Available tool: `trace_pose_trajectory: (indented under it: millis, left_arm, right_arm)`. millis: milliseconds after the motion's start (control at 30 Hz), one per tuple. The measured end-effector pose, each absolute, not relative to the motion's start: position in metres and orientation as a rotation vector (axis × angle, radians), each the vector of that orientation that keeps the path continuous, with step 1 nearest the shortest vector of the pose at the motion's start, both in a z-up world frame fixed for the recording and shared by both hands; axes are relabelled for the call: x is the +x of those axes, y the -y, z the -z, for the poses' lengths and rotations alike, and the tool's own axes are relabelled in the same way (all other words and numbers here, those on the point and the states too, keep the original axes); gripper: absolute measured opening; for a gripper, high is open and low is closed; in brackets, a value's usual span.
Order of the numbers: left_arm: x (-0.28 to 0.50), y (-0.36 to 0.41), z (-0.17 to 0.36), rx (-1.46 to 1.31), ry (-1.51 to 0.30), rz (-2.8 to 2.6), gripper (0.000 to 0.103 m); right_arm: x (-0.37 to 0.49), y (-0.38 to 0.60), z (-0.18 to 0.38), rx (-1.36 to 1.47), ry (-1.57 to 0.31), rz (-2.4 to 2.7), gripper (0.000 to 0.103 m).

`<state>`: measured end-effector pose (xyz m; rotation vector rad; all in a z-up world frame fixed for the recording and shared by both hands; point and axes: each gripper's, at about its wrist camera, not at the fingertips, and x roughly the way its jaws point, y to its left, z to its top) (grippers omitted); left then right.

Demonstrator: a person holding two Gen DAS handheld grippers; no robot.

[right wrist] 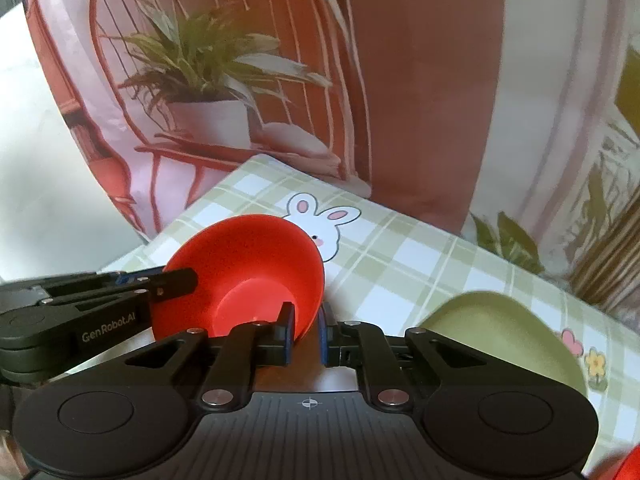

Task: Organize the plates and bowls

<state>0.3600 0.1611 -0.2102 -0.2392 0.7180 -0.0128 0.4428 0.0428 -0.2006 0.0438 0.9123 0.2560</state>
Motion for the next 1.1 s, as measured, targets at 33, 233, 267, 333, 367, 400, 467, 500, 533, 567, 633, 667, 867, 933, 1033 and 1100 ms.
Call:
trace_pose_trajectory:
  millis: [33,233,267,333,367,400,467,500,533,567,633,667,867,933,1033,1100]
  left_arm:
    - [0.356,-0.161,0.207,-0.247,-0.717,0.01,0.009]
    - [0.329,-0.15,0.192,-0.252,-0.723,-0.015,0.009]
    - [0.324,-0.148,0.19,-0.253,-0.723,-0.019,0.009]
    - [0.314,-0.142,0.184,-0.252,-0.721,-0.026,0.009]
    - [0.308,-0.139,0.182,-0.252,-0.721,-0.028,0.009]
    - [0.303,-0.136,0.179,-0.255,-0.722,-0.028,0.009]
    - [0.292,-0.13,0.174,-0.264,-0.718,-0.026,0.009]
    - [0.286,-0.128,0.172,-0.268,-0.716,-0.025,0.009]
    - [0.28,-0.124,0.17,-0.273,-0.714,-0.023,0.009]
    - [0.275,-0.121,0.168,-0.278,-0.712,-0.021,0.009]
    - [0.266,-0.113,0.164,-0.278,-0.709,-0.014,0.009]
    - [0.261,-0.109,0.163,-0.271,-0.707,-0.011,0.009]
    - [0.24,-0.084,0.15,-0.251,-0.694,0.015,0.009]
    - [0.236,-0.075,0.146,-0.242,-0.69,0.025,0.009]
    - [0.232,-0.059,0.139,-0.218,-0.686,0.053,0.009]
    - [0.228,-0.048,0.136,-0.196,-0.681,0.071,0.009]
  right_arm:
    - [0.438,-0.044,0.198,0.049,-0.912,-0.254,0.011]
    - [0.404,-0.039,0.184,0.119,-0.892,-0.251,0.01]
    - [0.398,-0.037,0.182,0.14,-0.887,-0.252,0.01]
    - [0.384,-0.032,0.176,0.175,-0.879,-0.252,0.01]
    - [0.377,-0.03,0.173,0.183,-0.874,-0.25,0.01]
    - [0.37,-0.028,0.17,0.188,-0.867,-0.247,0.01]
    - [0.356,-0.023,0.164,0.197,-0.85,-0.246,0.01]
    - [0.35,-0.019,0.162,0.202,-0.843,-0.246,0.01]
    - [0.343,-0.016,0.16,0.209,-0.836,-0.245,0.01]
    - [0.336,-0.012,0.158,0.217,-0.828,-0.244,0.01]
    - [0.323,-0.003,0.155,0.233,-0.815,-0.239,0.01]
    - [0.318,0.001,0.153,0.241,-0.81,-0.238,0.01]
    - [0.288,0.027,0.145,0.273,-0.771,-0.223,0.01]
    - [0.279,0.036,0.143,0.282,-0.756,-0.219,0.01]
    - [0.264,0.051,0.141,0.295,-0.729,-0.203,0.01]
    - [0.255,0.062,0.141,0.315,-0.716,-0.19,0.01]
